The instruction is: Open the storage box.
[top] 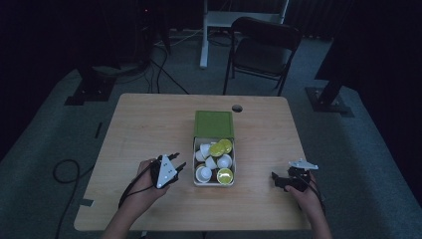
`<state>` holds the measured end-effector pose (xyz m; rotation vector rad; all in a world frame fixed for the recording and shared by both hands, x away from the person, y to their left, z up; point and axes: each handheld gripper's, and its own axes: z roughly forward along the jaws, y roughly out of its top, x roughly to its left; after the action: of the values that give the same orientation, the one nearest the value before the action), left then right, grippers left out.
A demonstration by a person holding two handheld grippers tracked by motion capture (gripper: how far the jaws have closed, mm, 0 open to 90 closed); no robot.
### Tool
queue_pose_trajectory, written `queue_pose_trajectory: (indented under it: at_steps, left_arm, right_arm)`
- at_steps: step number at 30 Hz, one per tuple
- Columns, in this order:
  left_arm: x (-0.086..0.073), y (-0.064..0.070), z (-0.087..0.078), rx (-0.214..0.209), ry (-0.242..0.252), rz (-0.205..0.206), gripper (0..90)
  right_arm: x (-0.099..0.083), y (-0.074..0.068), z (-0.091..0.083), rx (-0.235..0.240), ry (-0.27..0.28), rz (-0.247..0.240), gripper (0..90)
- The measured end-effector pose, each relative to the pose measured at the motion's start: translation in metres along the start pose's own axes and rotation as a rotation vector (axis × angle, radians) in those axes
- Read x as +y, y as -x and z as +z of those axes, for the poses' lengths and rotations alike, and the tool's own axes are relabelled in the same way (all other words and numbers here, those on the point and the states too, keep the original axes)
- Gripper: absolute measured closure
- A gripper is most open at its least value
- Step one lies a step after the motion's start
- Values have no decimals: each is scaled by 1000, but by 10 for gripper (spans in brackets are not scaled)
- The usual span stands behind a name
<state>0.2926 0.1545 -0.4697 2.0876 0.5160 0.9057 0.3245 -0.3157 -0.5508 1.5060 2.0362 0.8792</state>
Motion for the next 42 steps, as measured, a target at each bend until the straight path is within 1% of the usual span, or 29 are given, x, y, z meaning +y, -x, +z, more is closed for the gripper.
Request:
queue_pose_trajectory:
  at_steps: [3, 4, 7, 9, 12, 13, 15, 17, 18, 20, 21, 22, 24, 27, 29, 30, 31, 33, 34, 35, 37, 38, 39, 40, 42]
  left_arm:
    - [-6, -3, 0, 9, -9, -26, 567]
    - [-8, -3, 0, 10, -13, -31, 553]
    - [-15, -5, 1, 11, -25, -67, 516]
    - [-19, -7, 2, 23, -37, -79, 482]
    - [-25, -9, 2, 37, -41, -122, 412]
    - [-27, -9, 3, 40, -55, -135, 382]
    - [-33, -11, 5, 48, -73, -138, 332]
    - [-37, -12, 6, 59, -85, -156, 284]
    - [-40, -13, 6, 66, -87, -178, 269]
    - [-44, -15, 7, 65, -96, -218, 244]
    - [-47, -16, 7, 61, -118, -246, 224]
    - [-49, -16, 7, 56, -130, -269, 216]
    - [-53, -17, 7, 46, -144, -290, 215]
    - [-58, -18, 6, 53, -166, -318, 215]
    - [-62, -19, 5, 44, -190, -364, 207]
    - [-64, -20, 5, 44, -198, -374, 193]
    - [-66, -20, 4, 45, -211, -393, 192]
    - [-69, -21, 3, 46, -214, -393, 192]
    - [-73, -23, 2, 66, -201, -422, 193]
    - [-75, -25, 1, 66, -197, -442, 192]
    - [-75, -25, 1, 66, -197, -442, 193]
    - [-80, -27, -1, 45, -174, -516, 193]
    - [-80, -28, -1, 35, -179, -528, 192]
    - [-82, -28, -1, 27, -189, -528, 193]
    - [-83, -28, -2, 37, -204, -522, 193]
  right_arm:
    - [0, 0, 0, 0, 0, 0, 115]
    - [0, 0, 0, 0, 0, 0, 115]
    - [0, 0, 0, 0, 0, 0, 115]
    - [0, 0, 0, 0, 0, 0, 115]
    - [0, 0, 0, 0, 0, 0, 115]
    - [0, 0, 0, 0, 0, 0, 115]
    - [0, 0, 0, 0, 0, 0, 115]
    - [0, 0, 0, 0, 0, 0, 115]
    - [0, 0, 0, 0, 0, 0, 115]
    - [0, 0, 0, 0, 0, 0, 114]
    - [0, 0, 0, 0, 0, 0, 115]
    - [0, 0, 0, 0, 0, 0, 115]
    - [0, 0, 0, 0, 0, 0, 115]
    - [0, 0, 0, 0, -1, 0, 115]
    - [0, 0, 0, 0, 0, 1, 115]
    - [0, 0, 0, 0, 0, 1, 115]
    - [0, 0, 0, 0, 0, 0, 115]
    - [0, 0, 0, 0, 0, 0, 115]
    - [0, 0, 0, 0, 0, 0, 115]
    - [0, 0, 0, 0, 0, 0, 115]
    - [0, 0, 0, 0, 0, 0, 115]
    - [0, 0, 0, 0, 0, 1, 115]
    - [0, 0, 0, 0, 0, 1, 114]
    - [0, 0, 0, 0, 0, 1, 115]
    - [0, 0, 0, 0, 0, 1, 115]
